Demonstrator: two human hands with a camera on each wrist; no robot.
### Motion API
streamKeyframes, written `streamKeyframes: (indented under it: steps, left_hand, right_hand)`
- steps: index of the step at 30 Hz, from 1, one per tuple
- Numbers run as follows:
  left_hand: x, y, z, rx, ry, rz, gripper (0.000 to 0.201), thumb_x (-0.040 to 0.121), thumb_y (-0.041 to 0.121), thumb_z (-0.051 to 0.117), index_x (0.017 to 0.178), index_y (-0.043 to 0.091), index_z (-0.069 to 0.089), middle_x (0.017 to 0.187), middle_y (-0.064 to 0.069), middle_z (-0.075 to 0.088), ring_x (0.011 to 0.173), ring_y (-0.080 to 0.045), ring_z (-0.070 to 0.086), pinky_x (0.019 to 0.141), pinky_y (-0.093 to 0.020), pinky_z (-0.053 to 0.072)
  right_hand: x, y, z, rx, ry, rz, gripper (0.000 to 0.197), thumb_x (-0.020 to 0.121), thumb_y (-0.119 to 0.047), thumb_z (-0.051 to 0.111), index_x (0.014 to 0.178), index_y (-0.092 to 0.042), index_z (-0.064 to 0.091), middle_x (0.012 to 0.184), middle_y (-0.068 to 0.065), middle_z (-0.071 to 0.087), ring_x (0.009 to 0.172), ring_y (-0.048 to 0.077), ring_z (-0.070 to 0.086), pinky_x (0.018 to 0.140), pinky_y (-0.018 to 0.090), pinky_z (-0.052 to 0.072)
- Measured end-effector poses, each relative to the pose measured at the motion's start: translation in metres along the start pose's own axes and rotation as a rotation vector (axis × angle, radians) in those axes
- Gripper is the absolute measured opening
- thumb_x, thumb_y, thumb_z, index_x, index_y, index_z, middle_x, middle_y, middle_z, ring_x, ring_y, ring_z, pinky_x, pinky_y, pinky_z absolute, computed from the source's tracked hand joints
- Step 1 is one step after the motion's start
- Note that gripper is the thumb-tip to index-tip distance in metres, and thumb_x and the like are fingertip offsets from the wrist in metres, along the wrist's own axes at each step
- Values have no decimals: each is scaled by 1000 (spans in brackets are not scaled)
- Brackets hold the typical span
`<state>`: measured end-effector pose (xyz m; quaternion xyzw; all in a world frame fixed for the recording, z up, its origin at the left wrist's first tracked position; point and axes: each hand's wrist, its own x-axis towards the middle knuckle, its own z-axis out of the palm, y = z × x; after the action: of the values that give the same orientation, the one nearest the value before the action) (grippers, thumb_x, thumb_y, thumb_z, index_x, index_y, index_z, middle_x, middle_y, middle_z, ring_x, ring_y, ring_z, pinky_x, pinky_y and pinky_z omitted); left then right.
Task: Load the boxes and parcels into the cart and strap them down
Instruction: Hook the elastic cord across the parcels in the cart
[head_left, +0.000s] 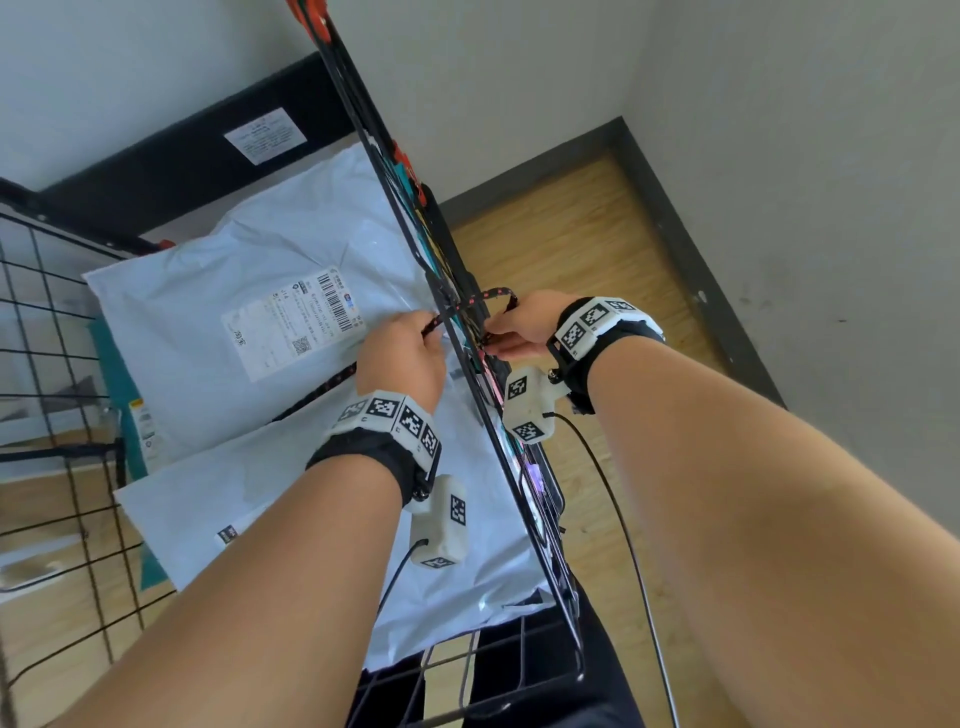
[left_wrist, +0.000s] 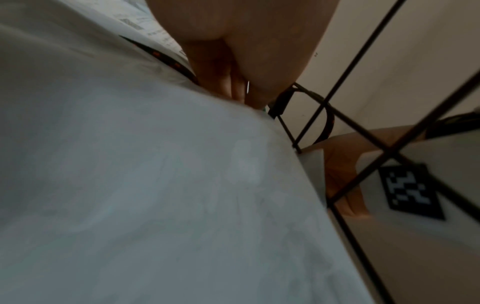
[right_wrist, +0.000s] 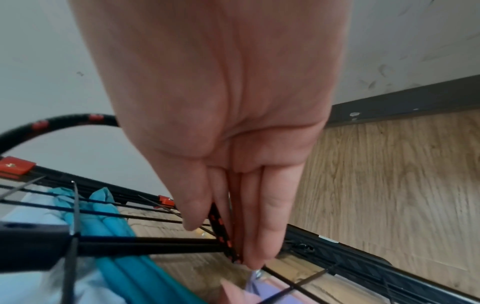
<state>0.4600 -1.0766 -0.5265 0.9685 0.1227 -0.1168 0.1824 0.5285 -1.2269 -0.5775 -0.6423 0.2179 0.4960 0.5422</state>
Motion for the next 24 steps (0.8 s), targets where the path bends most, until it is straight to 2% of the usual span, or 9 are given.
streamKeyframes:
  steps: [3,5,9,12,14,17,21,22,24]
  left_hand:
    - [-2,-1,-3,-50,34,18,19,96,18,50,97,9,67,90,-11,65,79,-27,58,68,-30,40]
    - [-3,-1,-6,-58,58,27,18,95,14,49,93,8,65,88,-12,64,80,-29,58,69,-33,43]
    - [-5,1,-21,-64,95,36,19,95,15,50,100,8,66,95,-12,62,87,-29,58,73,-34,44]
    - [-8,0,-33,-63,103,22,20,95,14,50,105,7,65,101,-13,61,94,-29,57,77,-33,42]
    - [-12,-3,-40,-58,108,5,20,95,13,50,106,6,65,103,-13,61,96,-30,57,77,-36,44]
    - [-19,-13,-51,-49,101,-14,23,97,14,48,108,7,67,104,-14,60,96,-31,57,80,-37,44]
    - [-25,-33,-68,-82,83,-49,28,98,12,43,113,7,67,108,-16,59,99,-33,57,84,-37,43]
    - [-26,-37,-71,-88,75,-66,29,98,12,42,115,8,66,110,-16,60,101,-33,57,85,-36,43]
    - [-28,-46,-77,-91,65,-109,31,98,13,40,116,9,65,111,-15,62,103,-32,57,85,-35,42]
  right_hand:
    - [-9,-6,0,70,-8,4,24,96,-11,56,117,2,59,94,13,70,96,24,68,91,36,54]
    - [-18,-10,-2,14,12,-5,26,96,-11,57,118,1,60,99,13,70,97,22,69,92,35,55]
    - [-38,-16,-4,-153,86,-46,30,91,-16,65,115,1,64,106,16,71,98,23,70,90,34,56]
    - [-55,-26,-3,-242,96,-85,26,91,-17,66,110,0,65,108,19,69,89,22,67,78,27,59]
    - [-66,-34,-1,-318,94,-90,25,93,-17,63,111,0,63,101,16,70,82,18,60,73,22,56]
    - [-80,-44,9,-454,74,-58,33,97,-15,55,126,1,55,94,12,64,80,19,51,86,28,53]
    - [-94,-53,32,-529,26,38,32,98,-7,48,129,1,50,72,4,47,65,13,45,70,23,42]
    - [-95,-55,35,-557,4,50,32,97,-5,48,129,0,53,76,8,54,69,17,53,76,26,46]
    - [-98,-58,39,-616,-24,54,30,97,-5,48,125,-4,58,107,20,67,103,30,66,98,39,49]
